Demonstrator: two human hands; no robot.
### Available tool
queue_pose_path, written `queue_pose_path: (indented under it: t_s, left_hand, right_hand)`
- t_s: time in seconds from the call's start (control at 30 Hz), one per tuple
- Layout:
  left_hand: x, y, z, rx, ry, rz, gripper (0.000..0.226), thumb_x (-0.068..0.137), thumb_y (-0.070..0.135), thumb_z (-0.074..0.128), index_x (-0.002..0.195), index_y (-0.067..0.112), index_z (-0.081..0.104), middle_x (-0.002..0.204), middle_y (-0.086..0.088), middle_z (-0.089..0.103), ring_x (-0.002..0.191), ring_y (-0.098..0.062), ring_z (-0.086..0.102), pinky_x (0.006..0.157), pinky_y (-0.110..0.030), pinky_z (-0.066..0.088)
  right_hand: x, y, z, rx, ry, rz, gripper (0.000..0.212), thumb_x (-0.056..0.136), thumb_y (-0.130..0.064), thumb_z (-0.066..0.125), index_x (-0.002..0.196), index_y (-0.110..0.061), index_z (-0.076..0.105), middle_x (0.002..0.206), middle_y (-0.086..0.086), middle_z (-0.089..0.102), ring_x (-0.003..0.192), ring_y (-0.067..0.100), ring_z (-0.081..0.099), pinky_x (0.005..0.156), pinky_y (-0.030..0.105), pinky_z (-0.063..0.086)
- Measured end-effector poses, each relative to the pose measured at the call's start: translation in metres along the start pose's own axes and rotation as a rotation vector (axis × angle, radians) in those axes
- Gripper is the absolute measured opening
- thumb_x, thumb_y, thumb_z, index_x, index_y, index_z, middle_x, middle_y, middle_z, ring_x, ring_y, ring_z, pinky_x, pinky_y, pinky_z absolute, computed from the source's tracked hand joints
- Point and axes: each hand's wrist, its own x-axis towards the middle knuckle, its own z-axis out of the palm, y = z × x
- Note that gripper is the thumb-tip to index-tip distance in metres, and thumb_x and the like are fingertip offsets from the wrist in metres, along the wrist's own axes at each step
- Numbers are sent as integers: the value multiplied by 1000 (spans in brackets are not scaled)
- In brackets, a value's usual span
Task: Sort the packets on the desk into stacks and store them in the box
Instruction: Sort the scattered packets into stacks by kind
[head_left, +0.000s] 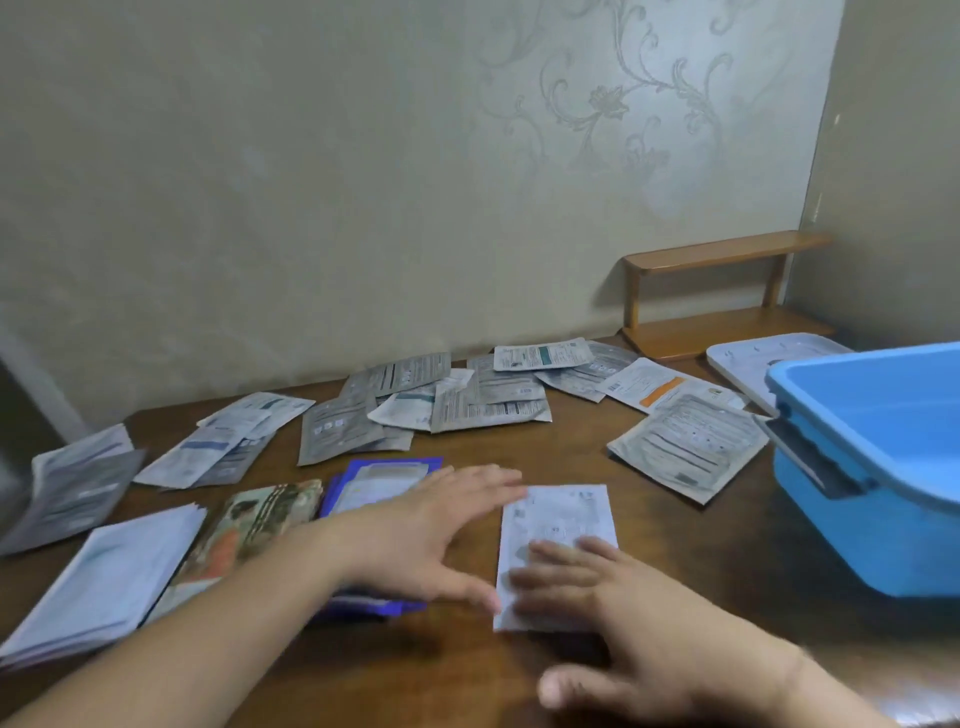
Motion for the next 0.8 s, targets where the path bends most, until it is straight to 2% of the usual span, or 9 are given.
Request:
queue_pose_path:
  t_s: [0.07, 0.13, 0.2, 0.27, 0.37, 0.43, 0.6, 0.8]
  left_hand:
    - [-19, 22, 18, -54, -82, 70, 112, 72, 57, 77, 155, 38, 4, 161, 24, -6, 142, 13, -14, 118, -23, -9]
    - [-27, 37, 38, -13, -131, 104, 123, 67, 56, 81, 155, 33, -2, 161, 20, -11, 141, 13, -17, 120, -29, -11]
    - [-29, 45, 54, 7, -142, 91, 128, 66, 60, 80, 156, 31, -6, 161, 20, -14, 140, 12, -20, 121, -38, -10]
    - [-31, 52, 63, 19, -114, 86, 127, 65, 63, 79, 156, 31, -6, 160, 21, -16, 140, 11, -22, 121, -41, -11]
    - [-36, 58, 72, 41, -59, 90, 124, 66, 65, 76, 156, 33, -4, 160, 21, -17, 141, 8, -24, 119, -40, -15]
    - [-39, 57, 78, 52, -23, 77, 119, 69, 67, 73, 156, 34, -3, 160, 22, -16, 141, 8, -24, 120, -42, -14]
    - [-39, 57, 88, 42, 48, 39, 101, 79, 57, 65, 155, 35, 3, 160, 24, -10, 142, 10, -19, 121, -42, -9]
    - [-36, 51, 97, 14, 127, 59, 87, 86, 48, 63, 154, 39, 10, 161, 25, 2, 143, 10, -13, 120, -36, -10]
  right_hand:
    - [-33, -7, 14, -248, 65, -91, 63, 90, -67, 39, 148, -51, 22, 161, -18, 18, 150, 17, 8, 116, 46, 16]
    - [-55, -11, 23, -374, 47, -47, 71, 87, -70, 39, 151, -49, 15, 162, -11, 17, 148, 24, 16, 110, 49, 26]
    - [-69, -14, 29, -386, 121, 9, 80, 80, -78, 43, 149, -40, 31, 155, -11, 35, 140, 19, 38, 104, 40, 42]
    - [-79, -17, 34, -308, 193, 4, 72, 82, -72, 48, 144, -35, 44, 149, -12, 45, 135, 15, 46, 99, 35, 51]
    - [-92, -18, 42, -260, 318, -110, 48, 94, -51, 51, 138, -33, 52, 147, -13, 48, 137, 14, 44, 98, 38, 52]
    - [-97, -19, 47, -263, 405, -189, 40, 97, -38, 53, 136, -30, 56, 147, -13, 48, 138, 13, 43, 98, 38, 51]
    - [-96, -24, 60, -214, 514, -263, 43, 96, -30, 59, 138, -22, 54, 149, -5, 47, 139, 13, 42, 101, 37, 50]
    - [-94, -26, 52, -155, 548, -293, 38, 95, -22, 61, 133, -17, 59, 143, -4, 54, 133, 11, 49, 97, 33, 52]
